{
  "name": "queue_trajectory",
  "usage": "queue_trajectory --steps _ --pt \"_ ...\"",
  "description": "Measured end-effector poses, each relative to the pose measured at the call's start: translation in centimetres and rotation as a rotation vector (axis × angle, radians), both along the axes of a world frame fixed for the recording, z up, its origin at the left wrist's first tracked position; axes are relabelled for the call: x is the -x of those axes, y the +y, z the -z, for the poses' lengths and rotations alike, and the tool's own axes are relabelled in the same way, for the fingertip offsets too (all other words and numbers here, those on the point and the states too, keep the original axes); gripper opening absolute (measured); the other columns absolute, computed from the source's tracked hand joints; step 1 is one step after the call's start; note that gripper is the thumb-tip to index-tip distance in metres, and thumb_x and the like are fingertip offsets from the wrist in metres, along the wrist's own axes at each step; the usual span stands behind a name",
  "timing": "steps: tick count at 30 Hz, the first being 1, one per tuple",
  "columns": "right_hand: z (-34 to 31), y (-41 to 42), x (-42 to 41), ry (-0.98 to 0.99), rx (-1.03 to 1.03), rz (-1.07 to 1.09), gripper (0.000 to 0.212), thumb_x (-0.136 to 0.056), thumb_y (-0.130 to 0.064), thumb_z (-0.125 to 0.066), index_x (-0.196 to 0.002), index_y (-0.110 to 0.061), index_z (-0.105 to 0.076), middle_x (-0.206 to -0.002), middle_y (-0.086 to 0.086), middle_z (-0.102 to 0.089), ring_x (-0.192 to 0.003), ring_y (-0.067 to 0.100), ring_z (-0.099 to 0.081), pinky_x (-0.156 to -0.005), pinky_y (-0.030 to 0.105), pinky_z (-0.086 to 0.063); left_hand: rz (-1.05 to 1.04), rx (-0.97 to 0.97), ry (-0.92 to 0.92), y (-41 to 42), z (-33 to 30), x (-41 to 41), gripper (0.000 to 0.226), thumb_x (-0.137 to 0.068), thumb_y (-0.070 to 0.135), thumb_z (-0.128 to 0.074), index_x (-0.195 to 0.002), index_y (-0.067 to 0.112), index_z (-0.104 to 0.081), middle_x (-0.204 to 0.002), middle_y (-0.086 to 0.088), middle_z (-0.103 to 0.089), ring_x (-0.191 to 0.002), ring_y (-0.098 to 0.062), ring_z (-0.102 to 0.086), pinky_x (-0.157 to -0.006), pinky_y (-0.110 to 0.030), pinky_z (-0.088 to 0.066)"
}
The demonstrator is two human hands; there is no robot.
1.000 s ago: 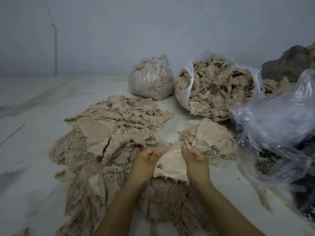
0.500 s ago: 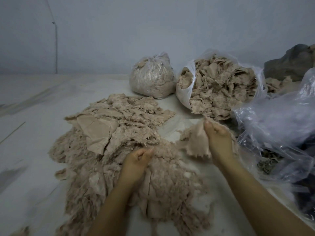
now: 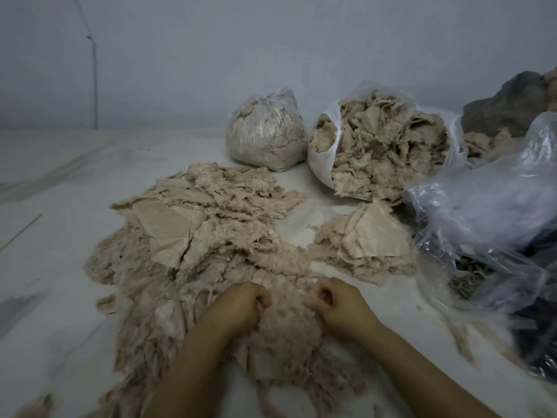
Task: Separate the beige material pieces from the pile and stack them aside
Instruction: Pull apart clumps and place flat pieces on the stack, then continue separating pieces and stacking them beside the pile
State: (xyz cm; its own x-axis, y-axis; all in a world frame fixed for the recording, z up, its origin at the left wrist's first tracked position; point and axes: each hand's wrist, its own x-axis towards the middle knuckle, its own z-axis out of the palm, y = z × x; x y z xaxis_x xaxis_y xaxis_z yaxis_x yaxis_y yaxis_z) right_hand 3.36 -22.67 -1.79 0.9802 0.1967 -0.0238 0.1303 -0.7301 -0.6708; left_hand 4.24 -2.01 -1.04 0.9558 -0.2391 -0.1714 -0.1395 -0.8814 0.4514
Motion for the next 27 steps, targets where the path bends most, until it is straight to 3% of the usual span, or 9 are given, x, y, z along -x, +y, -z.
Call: queue_trajectory --steps 3,5,7,10,13,15,19,22,27 --pt "-0.9 0.0 0.0 0.013 -0.323 0.034 0.025 -0.094 -0.026 -0.057 -0.077 -0.012 -0.046 -0.068 0.001 -0.049 -0.063 0.007 -0.047 -0.063 0.022 -0.039 0.062 0.036 -0.17 -0.3 -0.8 -0.2 0.03 -0.084 0.004 -0.054 -0.106 0.022 -0.064 -0.102 0.01 -0.059 -0.101 -0.011 -0.055 -0.08 -0.018 -0.04" --pt "-1.4 0.4 0.2 0.04 -0.466 0.014 0.023 -0.094 -0.021 -0.058 -0.084 -0.002 -0.048 -0.067 0.013 -0.045 -0.064 0.021 -0.045 -0.064 0.032 -0.038 0.18 0.172 -0.282 -1.6 -1.3 -0.6 0.043 -0.087 0.014 -0.058 -0.128 0.024 -0.053 -0.119 0.016 -0.047 -0.115 -0.003 -0.041 -0.093 -0.013 -0.03" --pt "-1.7 0.5 0.4 0.05 -0.542 0.024 0.017 -0.093 -0.016 -0.059 -0.083 -0.005 -0.051 -0.064 0.014 -0.046 -0.06 0.021 -0.044 -0.063 0.032 -0.037 0.3 0.171 -0.199 -2.8 -0.9 -1.0 0.053 -0.089 0.021 -0.06 -0.139 0.024 -0.043 -0.132 0.01 -0.044 -0.124 -0.006 -0.037 -0.104 -0.019 -0.027" --pt "-1.8 -1.2 0.2 0.073 -0.293 0.06 0.021 -0.091 -0.021 -0.063 -0.074 -0.017 -0.051 -0.064 0.004 -0.052 -0.059 0.016 -0.047 -0.06 0.028 -0.038 0.321 0.006 -0.154 -2.9 0.6 -1.6 0.036 -0.089 0.018 -0.061 -0.125 0.019 -0.059 -0.124 -0.002 -0.054 -0.116 -0.018 -0.047 -0.096 -0.022 -0.036" --pt "-1.9 -2.7 0.1 0.129 0.118 -0.03 0.03 -0.085 -0.031 -0.07 -0.066 -0.027 -0.048 -0.07 -0.01 -0.05 -0.061 0.002 -0.045 -0.054 0.016 -0.035 0.141 0.248 -0.235 -2.3 1.2 -1.7 0.017 -0.09 0.011 -0.06 -0.103 0.011 -0.071 -0.092 0.005 -0.059 -0.088 -0.008 -0.055 -0.072 -0.005 -0.034" --pt "-1.9 -2.2 0.3 0.097 0.08 -0.064 0.026 -0.079 -0.038 -0.075 -0.073 -0.032 -0.05 -0.081 -0.01 -0.05 -0.069 0.0 -0.046 -0.058 0.014 -0.035 0.091 0.363 -0.244 -2.5 0.8 -1.7 0.014 -0.089 0.008 -0.06 -0.093 0.01 -0.072 -0.082 0.017 -0.054 -0.077 0.004 -0.052 -0.067 0.0 -0.033" --pt "-0.7 0.1 1.0 0.024 0.158 -0.135 0.024 -0.083 -0.043 -0.068 -0.082 -0.029 -0.048 -0.085 -0.011 -0.045 -0.084 0.015 -0.049 -0.066 0.026 -0.035 -0.01 0.468 -0.291 -3.0 0.1 -1.4 0.013 -0.089 0.004 -0.058 -0.087 0.011 -0.069 -0.088 0.003 -0.062 -0.084 -0.01 -0.055 -0.07 -0.006 -0.038" --pt "-0.3 -0.3 1.3 0.019 -0.102 0.04 0.023 -0.091 -0.033 -0.061 -0.075 -0.021 -0.05 -0.077 -0.008 -0.056 -0.074 0.011 -0.054 -0.061 0.021 -0.039 -0.11 0.579 -0.339 -2.5 -0.5 -1.2 0.017 -0.091 0.001 -0.054 -0.087 0.013 -0.065 -0.089 0.004 -0.059 -0.087 -0.013 -0.054 -0.069 -0.005 -0.037" --pt "-1.1 -0.4 1.8 0.174 -0.639 0.04 0.014 -0.095 -0.008 -0.055 -0.096 -0.017 -0.066 -0.087 -0.006 -0.073 -0.074 0.005 -0.069 -0.061 0.015 -0.051 0.114 0.52 -0.105 -3.1 -0.8 -1.0 0.042 -0.093 0.017 -0.057 -0.135 0.02 -0.049 -0.127 0.013 -0.042 -0.121 -0.003 -0.04 -0.098 -0.01 -0.03"
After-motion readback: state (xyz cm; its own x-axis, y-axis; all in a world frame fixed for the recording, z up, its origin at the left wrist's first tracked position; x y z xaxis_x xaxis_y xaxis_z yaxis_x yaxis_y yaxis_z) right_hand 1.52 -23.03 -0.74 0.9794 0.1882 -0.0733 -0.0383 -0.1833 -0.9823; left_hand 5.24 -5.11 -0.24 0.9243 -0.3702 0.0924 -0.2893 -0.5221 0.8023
